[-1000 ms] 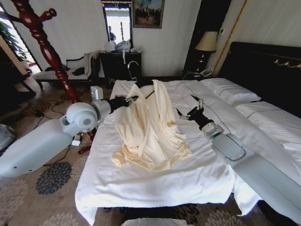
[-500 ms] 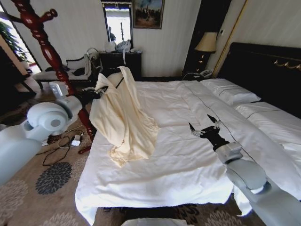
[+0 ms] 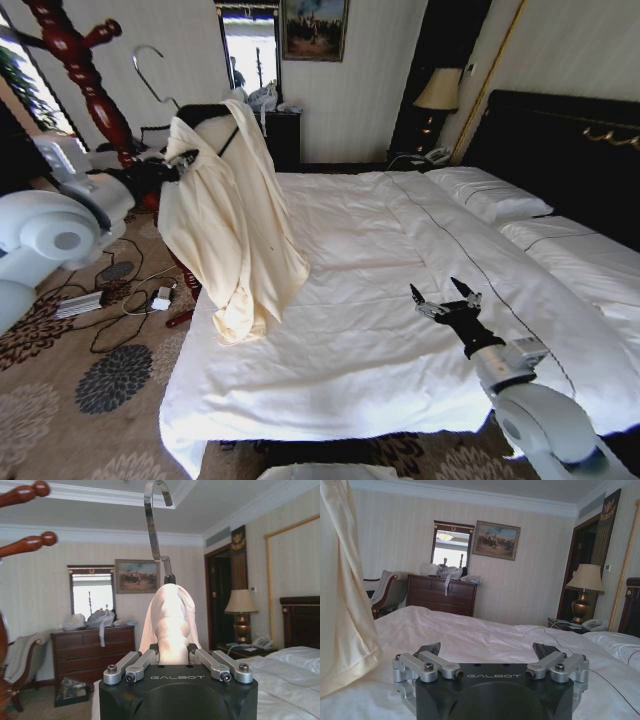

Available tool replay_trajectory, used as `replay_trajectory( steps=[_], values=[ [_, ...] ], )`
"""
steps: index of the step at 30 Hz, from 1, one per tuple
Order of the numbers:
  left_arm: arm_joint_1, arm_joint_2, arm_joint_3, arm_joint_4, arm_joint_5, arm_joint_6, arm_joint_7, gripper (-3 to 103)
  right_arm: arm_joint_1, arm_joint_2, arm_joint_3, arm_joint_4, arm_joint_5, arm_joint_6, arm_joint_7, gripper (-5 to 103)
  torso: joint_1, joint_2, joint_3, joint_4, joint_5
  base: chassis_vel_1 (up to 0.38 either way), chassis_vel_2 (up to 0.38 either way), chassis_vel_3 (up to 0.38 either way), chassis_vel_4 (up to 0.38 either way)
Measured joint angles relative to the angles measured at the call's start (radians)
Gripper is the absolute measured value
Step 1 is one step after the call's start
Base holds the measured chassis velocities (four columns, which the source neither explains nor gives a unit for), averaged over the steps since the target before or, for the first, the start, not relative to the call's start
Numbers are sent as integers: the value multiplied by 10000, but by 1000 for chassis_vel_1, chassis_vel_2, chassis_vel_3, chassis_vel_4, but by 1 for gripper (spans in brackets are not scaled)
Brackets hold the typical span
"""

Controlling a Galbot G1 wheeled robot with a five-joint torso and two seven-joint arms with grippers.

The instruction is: Pick up the clothes from the bed and hang them on the clothes hanger.

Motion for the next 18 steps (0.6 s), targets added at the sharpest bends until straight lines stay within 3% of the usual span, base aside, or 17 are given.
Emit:
replay_trajectory(
  steps=[6, 11, 14, 16, 17, 18],
  values=[
    [-514, 80, 249, 732, -699, 314, -207, 19, 30, -15, -26, -3, -23, 9, -4, 100, 1, -1, 1, -2, 0, 0, 0, 0, 0],
    [-2147, -377, 1132, 2233, -1340, 1142, -449, 19, 56, -33, -49, -17, -39, 16, -10, 100, 0, -1, 1, 1, -3, 0, 0, 0, 0],
    [-3505, -944, 1999, 3060, -1439, 1482, -483, 19, 67, -39, -60, -23, -44, 19, -13, 100, 1, -1, 1, 0, 1, 0, 0, 0, 0],
    [-4853, -1451, 3432, 3743, -1482, 1589, -431, 19, 75, -42, -65, -27, -48, 21, -15, 100, 1, -1, 1, -3, 4, 0, 0, 0, 0],
    [-4853, -1451, 3432, 3743, -1482, 1589, -431, 19, 75, -42, -65, -27, -48, 21, -15, 100, 1, -1, 1, -3, 4, 0, 0, 0, 0],
    [-5515, -1785, 4089, 4134, -1489, 1664, -420, 19, 76, -44, -67, -29, -50, 23, -14, 100, 1, -2, 2, -6, -2, 0, 0, 0, 0]
  ],
)
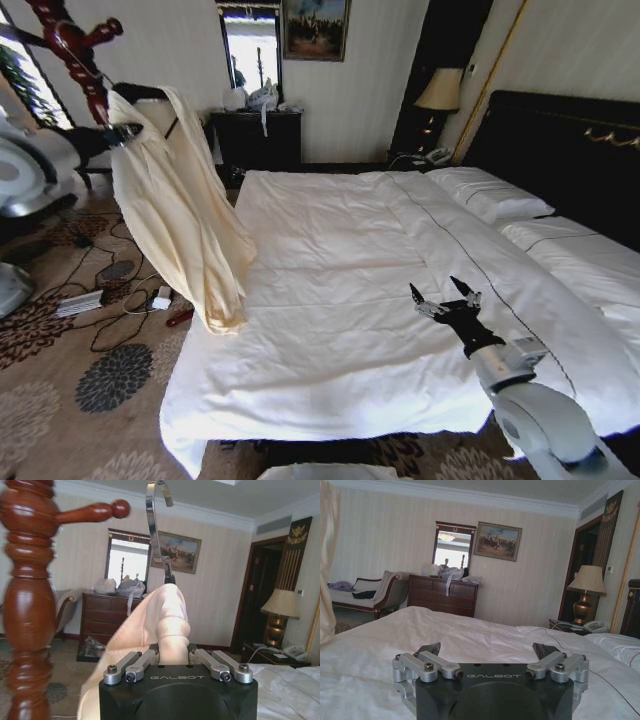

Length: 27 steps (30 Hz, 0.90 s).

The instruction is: Pick up the clothes from the bed and hang them on the clothes hanger.

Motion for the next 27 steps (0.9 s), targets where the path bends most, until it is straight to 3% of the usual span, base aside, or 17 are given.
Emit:
replay_trajectory(
  steps=[2, 6, 15, 27],
  values=[
    [-1063, -612, 841, 653, -58, 78, 0, 19, 6, -1, -5, -1, -2, 3, 0, 100, 3, -1, 1, -3, 3, 0, 0, 0, 0],
    [-2257, -1444, 1662, 1575, -72, 293, -127, 19, 12, -5, -7, -4, -4, 6, -1, 100, 2, 0, -1, 0, 12, 0, 0, 0, 0],
    [-3267, -2257, 2094, 2823, -331, 1101, -1201, 19, 18, -11, -15, -10, -12, 7, 0, 100, -1, 0, -2, 6, 3, 0, 0, 0, 0],
    [-4122, -3299, 2357, 4864, -630, 1743, -1488, 19, 23, -14, -20, -13, -14, 7, 3, 100, -1, 0, -2, 3, 5, 0, 0, 0, 0]
  ],
)
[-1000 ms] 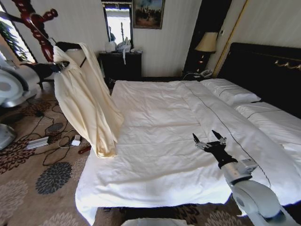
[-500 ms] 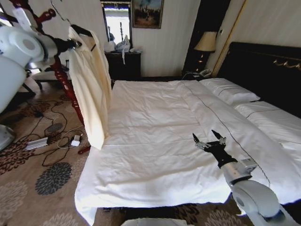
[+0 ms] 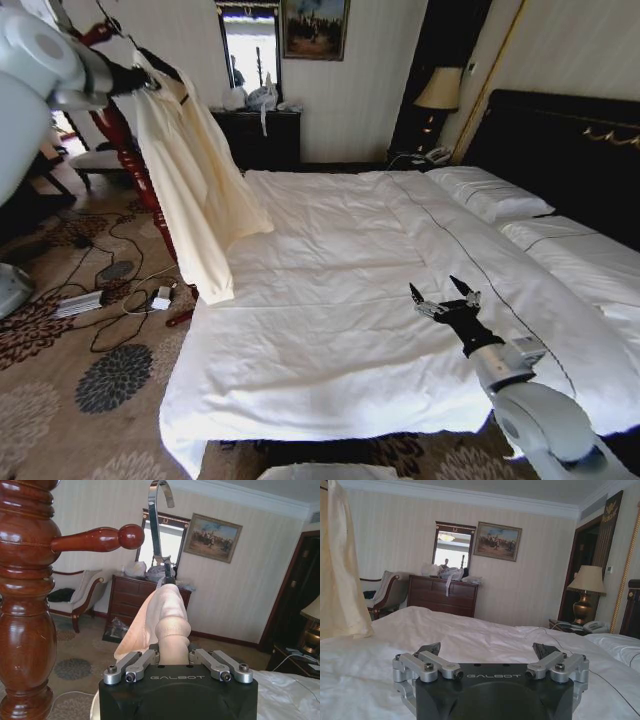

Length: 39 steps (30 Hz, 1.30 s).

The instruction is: Pick up the clothes from the bed and hang them on the clothes hanger.

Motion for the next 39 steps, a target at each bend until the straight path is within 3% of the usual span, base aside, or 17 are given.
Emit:
replay_trajectory(
  steps=[12, 26, 35, 39],
  values=[
    [-128, -262, -260, 902, 82, 157, -203, 19, 2, -1, -1, 0, 0, 0, 0, 100, 0, 0, -1, 4, -2, 0, 0, 0, 0],
    [-222, -1472, -492, 2646, 714, 483, 85, 19, 3, -2, -1, -1, 0, -1, 0, 100, 1, 0, 1, -3, 0, 0, 0, 0, 0],
    [145, -1188, -693, 2268, 683, 490, -111, 19, 3, -1, -1, -1, 0, -2, 1, 100, 1, 1, 1, 8, -5, 0, 0, 0, 0],
    [210, -1022, -715, 2059, 584, 529, -201, 19, 2, -1, -1, -1, -1, -2, 1, 100, 1, 1, 0, -1, -1, 0, 0, 0, 0]
  ],
)
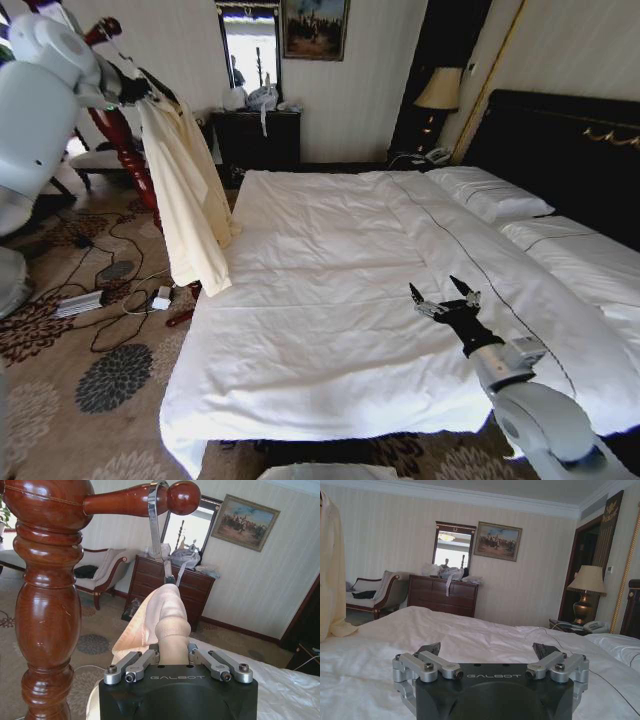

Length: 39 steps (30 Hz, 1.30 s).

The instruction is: Pick up the clothes from the bed and hang them on the clothes hanger.

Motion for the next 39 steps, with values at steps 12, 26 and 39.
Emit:
replay_trajectory(
  steps=[12, 26, 39],
  values=[
    [-45, 186, -124, -517, -519, 284, -597, 36, 1, 0, -1, 0, 0, 0, 0, 100, -1, 0, -1, 2, 0, 0, 0, 0, 0],
    [334, 1546, -251, -2386, -386, 297, -829, 92, 0, 0, 0, 0, 0, 0, 0, 100, -1, 0, -1, 5, -4, 0, 0, 0, 0],
    [2116, 2972, -1988, -5784, 509, 74, -966, 100, 1, -1, -1, 0, 0, 0, 0, 100, -1, 1, -1, -1, 3, 0, 0, 0, 0]
  ],
)
